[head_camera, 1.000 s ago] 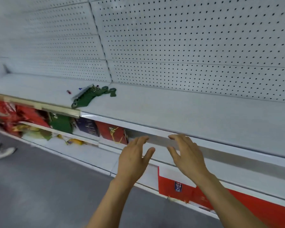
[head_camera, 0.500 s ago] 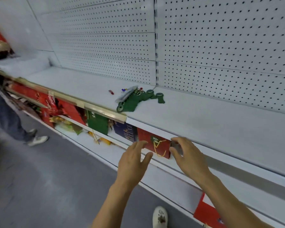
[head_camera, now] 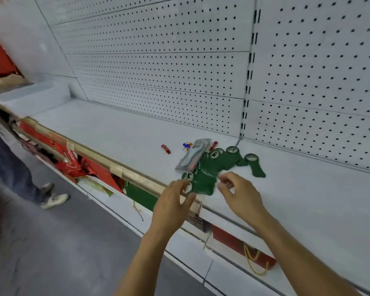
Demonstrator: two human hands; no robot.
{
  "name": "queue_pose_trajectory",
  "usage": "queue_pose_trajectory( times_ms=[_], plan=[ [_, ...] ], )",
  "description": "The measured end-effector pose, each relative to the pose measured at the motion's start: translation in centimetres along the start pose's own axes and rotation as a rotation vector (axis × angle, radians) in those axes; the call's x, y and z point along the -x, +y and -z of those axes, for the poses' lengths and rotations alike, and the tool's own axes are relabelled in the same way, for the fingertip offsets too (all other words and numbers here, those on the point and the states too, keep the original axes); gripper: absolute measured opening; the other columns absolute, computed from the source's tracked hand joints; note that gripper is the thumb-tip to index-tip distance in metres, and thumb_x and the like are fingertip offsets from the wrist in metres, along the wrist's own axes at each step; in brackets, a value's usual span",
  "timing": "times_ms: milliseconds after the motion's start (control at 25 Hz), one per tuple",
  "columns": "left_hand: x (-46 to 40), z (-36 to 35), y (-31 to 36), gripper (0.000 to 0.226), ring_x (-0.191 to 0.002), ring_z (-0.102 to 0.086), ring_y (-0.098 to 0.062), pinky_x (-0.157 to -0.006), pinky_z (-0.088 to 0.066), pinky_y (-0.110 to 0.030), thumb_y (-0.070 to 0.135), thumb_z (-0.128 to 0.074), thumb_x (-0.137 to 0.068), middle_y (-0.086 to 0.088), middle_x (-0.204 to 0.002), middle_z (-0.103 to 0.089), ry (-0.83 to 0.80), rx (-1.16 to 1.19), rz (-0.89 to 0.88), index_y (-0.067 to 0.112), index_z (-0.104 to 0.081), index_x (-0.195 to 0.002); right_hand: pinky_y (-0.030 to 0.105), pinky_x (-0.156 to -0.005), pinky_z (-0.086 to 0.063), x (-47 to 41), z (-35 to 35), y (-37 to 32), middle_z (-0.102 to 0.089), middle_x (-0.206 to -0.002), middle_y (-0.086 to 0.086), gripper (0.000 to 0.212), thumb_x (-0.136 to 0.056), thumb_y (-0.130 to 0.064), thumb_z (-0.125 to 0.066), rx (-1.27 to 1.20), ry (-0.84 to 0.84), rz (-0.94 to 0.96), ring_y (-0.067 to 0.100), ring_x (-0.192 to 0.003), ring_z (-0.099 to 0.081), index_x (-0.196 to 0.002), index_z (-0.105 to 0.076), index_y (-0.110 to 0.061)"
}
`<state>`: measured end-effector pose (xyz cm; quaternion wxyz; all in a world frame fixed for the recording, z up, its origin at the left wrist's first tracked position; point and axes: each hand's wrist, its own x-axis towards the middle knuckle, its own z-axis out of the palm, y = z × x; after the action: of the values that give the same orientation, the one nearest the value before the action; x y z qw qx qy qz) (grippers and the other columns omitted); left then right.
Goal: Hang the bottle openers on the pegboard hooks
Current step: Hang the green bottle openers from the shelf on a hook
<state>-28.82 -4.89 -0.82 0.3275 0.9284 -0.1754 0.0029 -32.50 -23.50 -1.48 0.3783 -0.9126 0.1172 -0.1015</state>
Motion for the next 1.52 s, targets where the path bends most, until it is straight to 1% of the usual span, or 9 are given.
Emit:
queue_pose_trajectory(
  times_ms=[240,400,520,720,920,1120,1280,1400,1520],
  plan=[
    [-6.9,-0.2,-2.4,0.04,-0.093,-0.055,-0.012,-0.083,-0.05,-0.032,0.059,-0.052,-0.088,0.006,-0.106,-0.059,-0.13,-0.132,0.118,0.027,-0.054,-0.112,0.037,-0.073,-0.054,-10.5,-4.3,-3.6,-0.064,-0.103,-0.002,0.04,-0.095,-0.042,-0.048,0.177,0.045,-0.098,0.017,-0.09,-0.061,-0.127,-0.043,-0.018],
    [-10.1,-0.9,-4.2,0.07,-0.102,-0.054,-0.02,-0.092,-0.04,-0.041,0.08,-0.051,-0.071,0.002,-0.107,-0.057,-0.288,-0.459,0.115,0.023,-0.051,-0.112,0.04,-0.082,-0.049,-14.9,-7.7,-4.8,-0.052,-0.128,0.016,0.086,-0.084,-0.067,-0.05,0.4,0.029,-0.267,0.03,-0.114,-0.053,-0.139,-0.028,-0.005],
    [-11.4,-0.9,-5.6,0.067,-0.102,-0.055,-0.02,-0.09,-0.04,-0.039,0.077,-0.054,-0.072,0.001,-0.106,-0.059,-0.369,-0.447,0.01,0.024,-0.052,-0.112,0.04,-0.085,-0.048,-16.4,-9.5,-4.9,-0.05,-0.128,0.018,0.103,-0.073,-0.076,-0.056,0.526,-0.012,-0.35,0.03,-0.113,-0.052,-0.139,-0.026,-0.003],
    [-14.6,0.1,-7.9,0.05,-0.086,-0.057,-0.02,-0.071,-0.037,-0.033,0.07,-0.057,-0.076,0.002,-0.083,-0.059,-0.435,-0.359,-0.137,0.02,-0.055,-0.08,0.038,-0.083,-0.048,-18.6,-9.7,-5.4,-0.049,-0.126,0.018,0.087,-0.078,-0.052,-0.068,0.383,0.06,-0.459,0.031,-0.112,-0.054,-0.137,-0.029,-0.002],
    [-17.2,1.5,-8.7,0.036,-0.072,-0.051,-0.017,-0.062,-0.038,-0.031,0.047,-0.069,-0.081,0.002,-0.082,-0.056,-0.612,-0.028,-0.116,0.018,-0.048,-0.088,0.035,-0.075,-0.053,-18.9,-9.2,-5.0,-0.058,-0.116,0.013,0.063,-0.076,-0.026,-0.078,-0.139,0.247,-0.604,0.025,-0.093,-0.059,-0.121,-0.039,-0.004],
    [-18.4,3.2,-7.4,0.024,-0.069,-0.058,-0.017,-0.064,-0.053,-0.03,0.022,-0.077,-0.079,-0.005,-0.078,-0.063,-0.537,0.427,-0.105,0.016,-0.054,-0.081,0.02,-0.069,-0.047,-15.7,-7.0,-5.8,-0.053,-0.104,0.002,0.051,-0.076,-0.006,-0.076,-0.472,0.541,-0.614,0.019,-0.097,-0.057,-0.113,-0.041,-0.009],
    [-18.2,4.0,-4.3,0.017,-0.066,-0.065,-0.002,-0.054,-0.05,-0.014,0.018,-0.079,-0.078,0.005,-0.078,-0.07,-0.462,0.657,-0.06,0.02,-0.064,-0.087,0.021,-0.068,-0.051,-11.1,-4.2,-6.3,-0.061,-0.107,0.003,0.053,-0.072,-0.005,-0.078,-0.577,0.68,-0.555,0.018,-0.095,-0.063,-0.111,-0.045,-0.018],
    [-16.5,3.4,-1.1,0.012,-0.076,-0.067,-0.011,-0.066,-0.052,-0.021,0.023,-0.073,-0.083,0.004,-0.08,-0.072,-0.473,0.715,-0.034,0.017,-0.067,-0.092,0.026,-0.069,-0.056,-6.7,-2.0,-6.3,-0.066,-0.102,-0.001,0.038,-0.077,-0.011,-0.077,-0.6,0.693,-0.495,0.015,-0.09,-0.066,-0.105,-0.054,-0.019],
    [-13.2,2.4,2.1,0.01,-0.075,-0.065,-0.006,-0.067,-0.049,-0.021,0.026,-0.067,-0.088,0.003,-0.081,-0.072,-0.516,0.746,-0.054,0.021,-0.065,-0.096,0.02,-0.064,-0.054,-1.9,-0.2,-5.6,-0.071,-0.093,0.002,0.019,-0.082,-0.015,-0.073,-0.65,0.728,-0.461,0.015,-0.082,-0.068,-0.097,-0.062,-0.016]
  ],
)
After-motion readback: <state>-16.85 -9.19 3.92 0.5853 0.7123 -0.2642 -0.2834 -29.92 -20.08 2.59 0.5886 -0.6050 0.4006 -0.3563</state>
